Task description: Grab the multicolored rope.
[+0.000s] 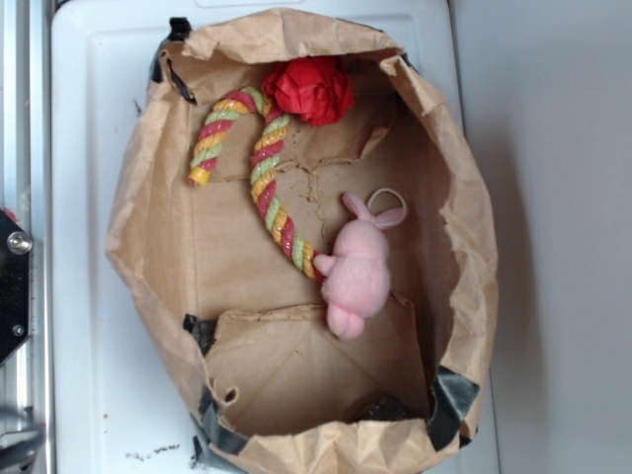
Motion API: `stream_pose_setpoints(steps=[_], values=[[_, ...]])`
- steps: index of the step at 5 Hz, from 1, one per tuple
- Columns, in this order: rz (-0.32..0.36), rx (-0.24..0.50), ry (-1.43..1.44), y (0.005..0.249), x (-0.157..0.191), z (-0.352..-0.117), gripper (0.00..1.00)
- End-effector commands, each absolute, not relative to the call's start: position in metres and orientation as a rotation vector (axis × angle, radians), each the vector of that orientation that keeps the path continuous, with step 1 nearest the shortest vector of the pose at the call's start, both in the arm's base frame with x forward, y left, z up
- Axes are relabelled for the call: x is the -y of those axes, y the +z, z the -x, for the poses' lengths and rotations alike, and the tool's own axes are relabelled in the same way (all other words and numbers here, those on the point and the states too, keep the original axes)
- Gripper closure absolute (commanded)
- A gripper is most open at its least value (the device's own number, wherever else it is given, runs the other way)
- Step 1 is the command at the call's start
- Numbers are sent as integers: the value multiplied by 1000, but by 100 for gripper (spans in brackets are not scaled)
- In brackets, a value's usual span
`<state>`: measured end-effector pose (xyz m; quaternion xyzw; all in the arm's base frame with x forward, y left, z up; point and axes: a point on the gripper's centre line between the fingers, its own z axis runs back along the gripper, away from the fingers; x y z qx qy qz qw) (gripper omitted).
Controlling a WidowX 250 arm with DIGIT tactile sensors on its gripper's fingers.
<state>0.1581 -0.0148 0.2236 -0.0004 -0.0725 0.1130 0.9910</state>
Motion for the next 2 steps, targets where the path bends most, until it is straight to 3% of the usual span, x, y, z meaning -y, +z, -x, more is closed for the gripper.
stream_pose_setpoints(steps=[1, 2], values=[[2, 261, 435, 214, 15, -204, 0], [27, 318, 533, 201, 10, -223, 0]])
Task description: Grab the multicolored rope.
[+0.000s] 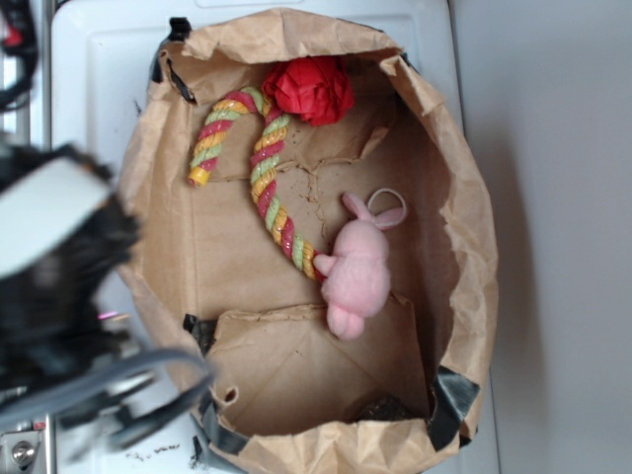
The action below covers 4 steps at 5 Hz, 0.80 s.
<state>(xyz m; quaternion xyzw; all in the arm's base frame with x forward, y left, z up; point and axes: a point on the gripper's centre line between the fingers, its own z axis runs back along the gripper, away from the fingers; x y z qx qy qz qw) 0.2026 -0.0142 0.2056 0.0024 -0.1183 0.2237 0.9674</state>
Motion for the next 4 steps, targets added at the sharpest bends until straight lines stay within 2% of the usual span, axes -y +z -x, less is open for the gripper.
stream_pose_setpoints(steps=[1, 2, 3, 4], values=[[32, 375, 638, 188, 3, -238, 0], [10, 412, 683, 178, -2, -248, 0], [26, 405, 738, 168, -13, -226, 0], [20, 423, 768, 160, -15, -224, 0]])
